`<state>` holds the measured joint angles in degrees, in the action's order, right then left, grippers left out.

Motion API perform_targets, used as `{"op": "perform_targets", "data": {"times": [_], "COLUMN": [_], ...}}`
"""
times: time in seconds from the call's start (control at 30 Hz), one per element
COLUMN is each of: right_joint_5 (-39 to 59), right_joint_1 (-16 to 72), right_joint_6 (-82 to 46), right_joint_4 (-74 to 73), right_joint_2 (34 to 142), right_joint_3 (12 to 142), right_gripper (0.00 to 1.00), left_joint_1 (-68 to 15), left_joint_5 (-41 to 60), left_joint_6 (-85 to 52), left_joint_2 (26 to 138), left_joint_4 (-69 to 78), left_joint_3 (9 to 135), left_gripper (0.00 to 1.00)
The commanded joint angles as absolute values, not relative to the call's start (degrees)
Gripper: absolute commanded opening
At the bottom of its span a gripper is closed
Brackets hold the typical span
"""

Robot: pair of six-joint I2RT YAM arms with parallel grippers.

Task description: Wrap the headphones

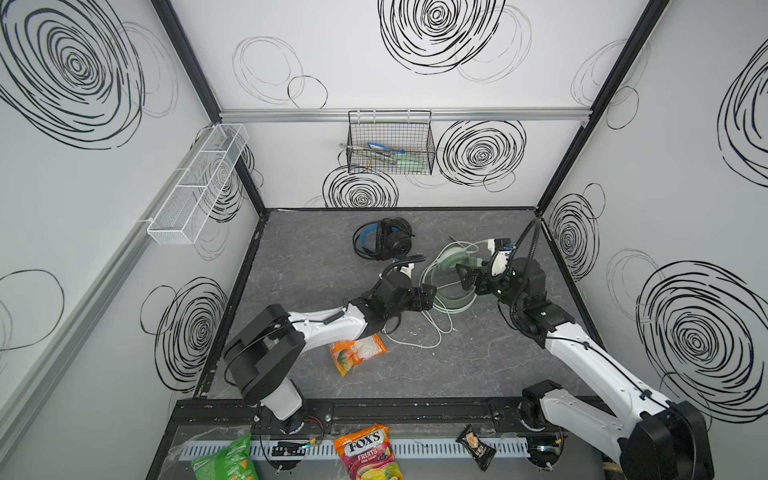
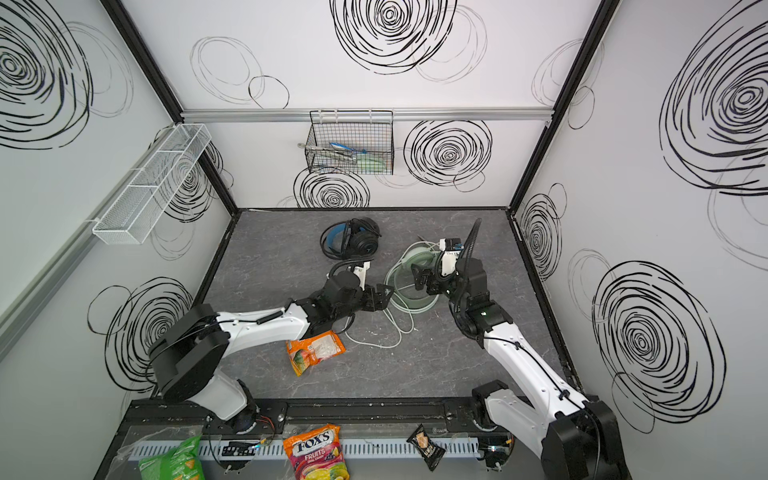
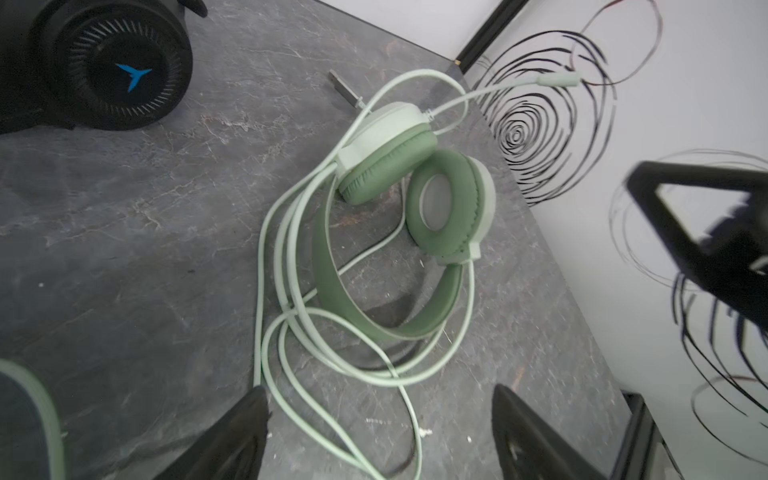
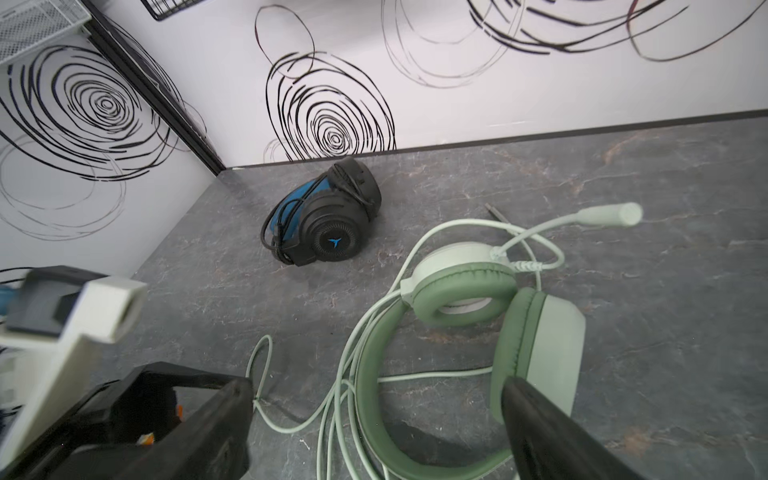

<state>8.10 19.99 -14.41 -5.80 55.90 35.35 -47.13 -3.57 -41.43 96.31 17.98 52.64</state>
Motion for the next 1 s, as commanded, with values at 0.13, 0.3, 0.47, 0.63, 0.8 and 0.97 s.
{"op": "perform_targets", "data": {"times": [0.13,0.3,0.47,0.63,0.8,0.97], "right_joint_5": [13.2,15.6,16.4,16.4,16.0,16.0], "right_joint_1": [14.7,10.8,11.4,11.3,11.3,10.7], "right_joint_6": [-12.6,-11.5,-12.3,-12.2,-12.3,-12.2], "right_joint_4": [-7.6,-6.5,-7.3,-6.9,-6.7,-6.8], "right_joint_2": [50.3,47.3,47.4,47.1,47.0,47.1], "right_joint_3": [31.6,30.8,29.5,30.1,29.8,29.8], "right_gripper": [0.97,0.97,0.97,0.97,0.97,0.97], "left_joint_1": [-47.2,-47.2,-47.0,-46.4,-46.3,-46.0], "left_joint_5": [-11.1,-14.9,-13.6,-12.6,-14.0,-15.4], "left_joint_6": [-43.3,-44.7,-45.7,-45.2,-41.7,-38.2], "left_joint_2": [109.4,115.0,118.6,122.4,124.9,123.9], "left_joint_4": [7.0,0.1,-1.7,-2.4,-5.4,-5.4], "left_joint_3": [67.8,75.3,78.5,82.3,87.5,89.1], "left_gripper": [0.8,0.74,0.69,0.5,0.22,0.1]}}
